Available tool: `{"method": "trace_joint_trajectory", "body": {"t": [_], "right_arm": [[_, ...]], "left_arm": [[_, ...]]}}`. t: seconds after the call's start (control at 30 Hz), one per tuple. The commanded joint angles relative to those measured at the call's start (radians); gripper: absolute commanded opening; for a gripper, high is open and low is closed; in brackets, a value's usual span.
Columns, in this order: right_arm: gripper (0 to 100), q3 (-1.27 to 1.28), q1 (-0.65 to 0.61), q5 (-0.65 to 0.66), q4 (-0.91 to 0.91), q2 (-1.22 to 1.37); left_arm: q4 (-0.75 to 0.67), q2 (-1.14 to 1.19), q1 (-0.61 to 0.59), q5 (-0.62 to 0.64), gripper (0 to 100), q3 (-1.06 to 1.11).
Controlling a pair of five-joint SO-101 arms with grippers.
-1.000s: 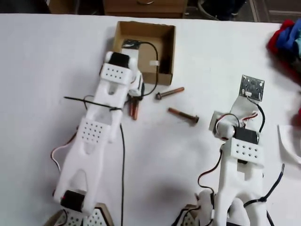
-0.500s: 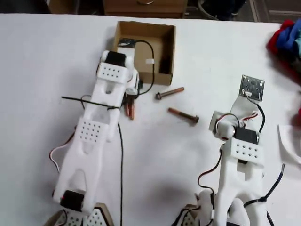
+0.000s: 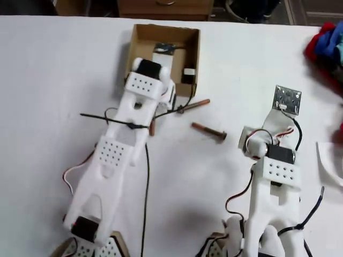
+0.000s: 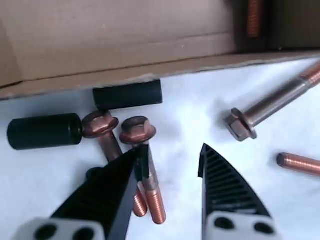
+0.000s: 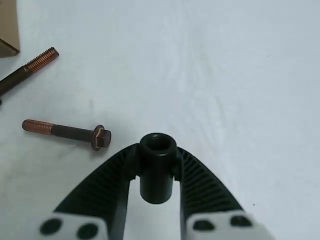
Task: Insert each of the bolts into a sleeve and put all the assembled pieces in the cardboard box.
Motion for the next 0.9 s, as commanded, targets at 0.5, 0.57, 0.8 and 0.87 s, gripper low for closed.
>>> {"method": "trace_joint_trajectory", "body": {"t": [0.5,0.57,0.8,0.87], "right_arm": [[2.1,-0.008,-0.008,0.0,-0.008,-0.036],[2.1,-0.008,-0.008,0.0,-0.008,-0.036],[2.1,-0.008,-0.008,0.0,-0.008,-0.036],[2.1,-0.008,-0.008,0.0,-0.008,-0.036]], "left_arm": [[0.008,0.009,-0.037,0.0,18,-0.013],[0.008,0.037,-0.037,0.0,18,-0.013],[0.011,0.112,-0.029,0.009,18,-0.025],[0.011,0.107,-0.029,0.034,18,-0.025]]}}
